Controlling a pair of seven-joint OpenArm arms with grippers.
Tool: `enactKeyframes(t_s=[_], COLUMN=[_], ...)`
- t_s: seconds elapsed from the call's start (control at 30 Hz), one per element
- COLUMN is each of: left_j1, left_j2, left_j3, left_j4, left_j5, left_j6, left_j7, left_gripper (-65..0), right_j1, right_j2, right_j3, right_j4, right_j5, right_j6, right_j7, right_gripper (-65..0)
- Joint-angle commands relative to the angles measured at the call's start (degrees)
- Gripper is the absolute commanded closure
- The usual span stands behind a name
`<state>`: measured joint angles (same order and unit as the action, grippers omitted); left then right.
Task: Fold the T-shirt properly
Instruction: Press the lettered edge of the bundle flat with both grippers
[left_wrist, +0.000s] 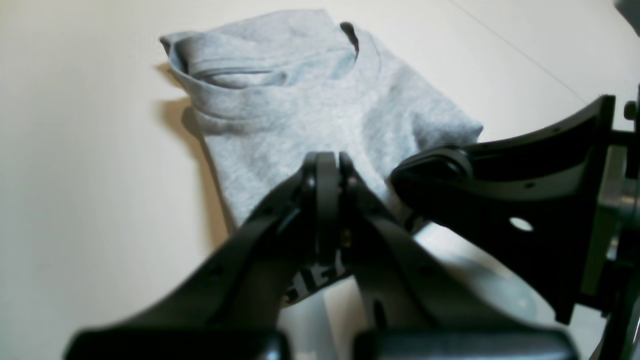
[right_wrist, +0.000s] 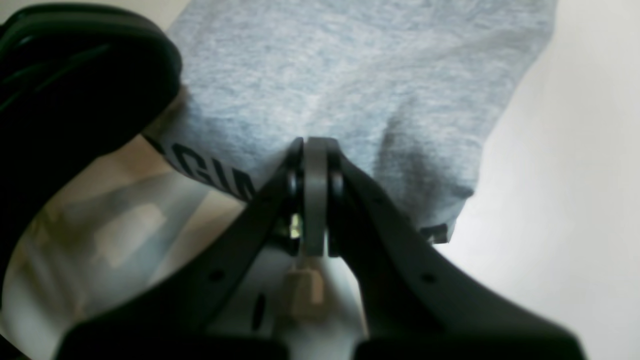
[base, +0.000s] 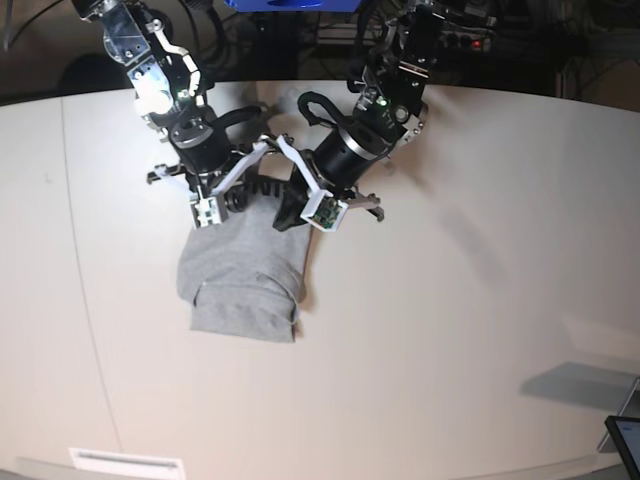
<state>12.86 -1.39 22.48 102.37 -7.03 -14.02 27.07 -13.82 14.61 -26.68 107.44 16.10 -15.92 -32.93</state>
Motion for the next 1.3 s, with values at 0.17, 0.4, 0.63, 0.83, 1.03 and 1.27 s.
enactKeyframes(t_s=[0.17,0.4,0.63,0.83,1.03,1.27], left_j1=[-0.42,-0.42,0.46,0.19,0.10,-2.62], left_j2=[-3.58,-3.40,-3.14,-3.05,-0.15,0.29], left_j3=[-3.10,-7.23,-7.40,-6.88,-6.17,-0.37], left_j4=[-3.51,-2.81,5.63,10.12,10.38,7.66], left_j5=[6.72,6.46,6.63,6.28,6.28,6.37], left_j6=[4.48,4.48,4.48,4.48,4.22,4.48], left_j7=[2.69,2.69,3.39,6.56,6.64,6.91], left_gripper=[0.0,0.0,0.0,0.0,0.0,0.0], right_j1=[-0.55,-0.99,-0.81,-0.55,1.82,3.58], right_j2=[1.26,1.34,1.26,1.34,1.34,1.34], right_j3=[1.14,1.23,1.23,1.23,1.23,1.31], right_j4=[1.09,0.39,0.74,4.43,4.96,4.25], right_j5=[0.56,0.56,0.56,0.56,0.56,0.56], right_j6=[-0.12,-0.12,-0.12,-0.12,-0.12,-0.12], right_j7=[2.64,2.64,2.64,2.64,0.62,-0.61], right_gripper=[0.0,0.0,0.0,0.0,0.0,0.0])
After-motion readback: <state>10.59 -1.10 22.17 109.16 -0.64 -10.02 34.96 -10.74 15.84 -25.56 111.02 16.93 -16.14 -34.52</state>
